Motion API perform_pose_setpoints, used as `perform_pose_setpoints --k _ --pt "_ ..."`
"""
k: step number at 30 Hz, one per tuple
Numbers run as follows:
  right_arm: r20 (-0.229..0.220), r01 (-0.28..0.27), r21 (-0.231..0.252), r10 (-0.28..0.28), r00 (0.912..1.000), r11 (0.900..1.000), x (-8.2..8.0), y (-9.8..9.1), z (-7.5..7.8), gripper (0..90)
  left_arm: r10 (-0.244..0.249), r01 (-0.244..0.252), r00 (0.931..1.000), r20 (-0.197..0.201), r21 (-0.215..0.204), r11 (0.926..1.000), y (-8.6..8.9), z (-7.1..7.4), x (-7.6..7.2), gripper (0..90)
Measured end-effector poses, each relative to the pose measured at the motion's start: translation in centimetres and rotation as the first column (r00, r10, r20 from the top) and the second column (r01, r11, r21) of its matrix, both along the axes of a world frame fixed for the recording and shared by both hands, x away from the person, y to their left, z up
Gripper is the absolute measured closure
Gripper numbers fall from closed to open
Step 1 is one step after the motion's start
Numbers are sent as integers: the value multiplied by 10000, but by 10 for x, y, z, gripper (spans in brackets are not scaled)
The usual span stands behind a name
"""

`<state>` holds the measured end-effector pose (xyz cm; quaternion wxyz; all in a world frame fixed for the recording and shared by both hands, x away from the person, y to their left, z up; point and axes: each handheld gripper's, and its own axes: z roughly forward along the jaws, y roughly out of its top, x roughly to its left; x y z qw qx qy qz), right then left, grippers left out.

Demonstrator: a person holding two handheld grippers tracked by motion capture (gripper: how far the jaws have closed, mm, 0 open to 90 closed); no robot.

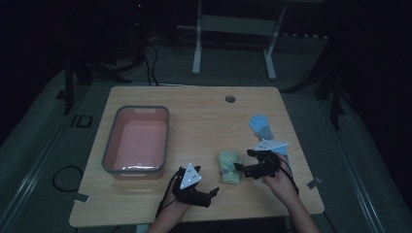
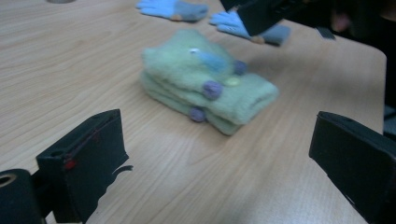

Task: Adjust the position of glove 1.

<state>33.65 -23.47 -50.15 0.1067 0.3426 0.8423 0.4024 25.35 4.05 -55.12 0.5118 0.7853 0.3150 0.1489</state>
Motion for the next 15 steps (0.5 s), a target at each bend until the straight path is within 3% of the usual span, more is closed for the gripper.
perform_pose_setpoints --k 2,3,6,7,8,9,10,11,12,13,15 --pt "-22 -170 78 170 9999 9998 1 -2 -1 184 -203 201 9998 85 292 9994 -3 1 0 42" --pt "-66 -481 365 484 9988 9982 3 -6 -3 174 -308 304 9995 97 330 9990 -5 1 0 51" --pt "-304 -729 635 749 9967 9953 4 -10 -5 173 -742 742 9972 -12 362 9966 -11 4 1 56" --pt "-453 -1068 588 1096 9929 9925 6 -13 -7 122 -1035 1029 9946 97 516 9934 -18 5 0 66" --pt "-453 -1068 588 1096 9929 9925 6 -13 -7 122 -1035 1029 9946 97 516 9934 -18 5 0 84" --pt "-569 -1338 623 1374 9889 9890 6 -13 -8 105 -1251 1240 9921 133 612 9904 -21 6 1 84" --pt "-410 -1495 634 1522 9875 9867 5 -13 -8 105 -1477 1464 9889 139 707 9867 -25 7 1 85" --pt "-440 -1767 493 1788 9829 9830 4 -12 -9 110 -1865 1836 9822 209 1002 9779 -34 8 2 87" --pt "-291 -1776 321 1786 9835 9836 4 -11 -10 167 -2030 1992 9789 238 1109 9737 -37 8 3 89" --pt "-291 -1776 321 1786 9835 9836 4 -11 -10 167 -2030 1992 9789 238 1109 9737 -37 8 3 117" --pt "-288 -1881 11 1881 9817 9821 8 -10 -10 342 -2262 2200 9734 369 1260 9673 -43 9 5 139"
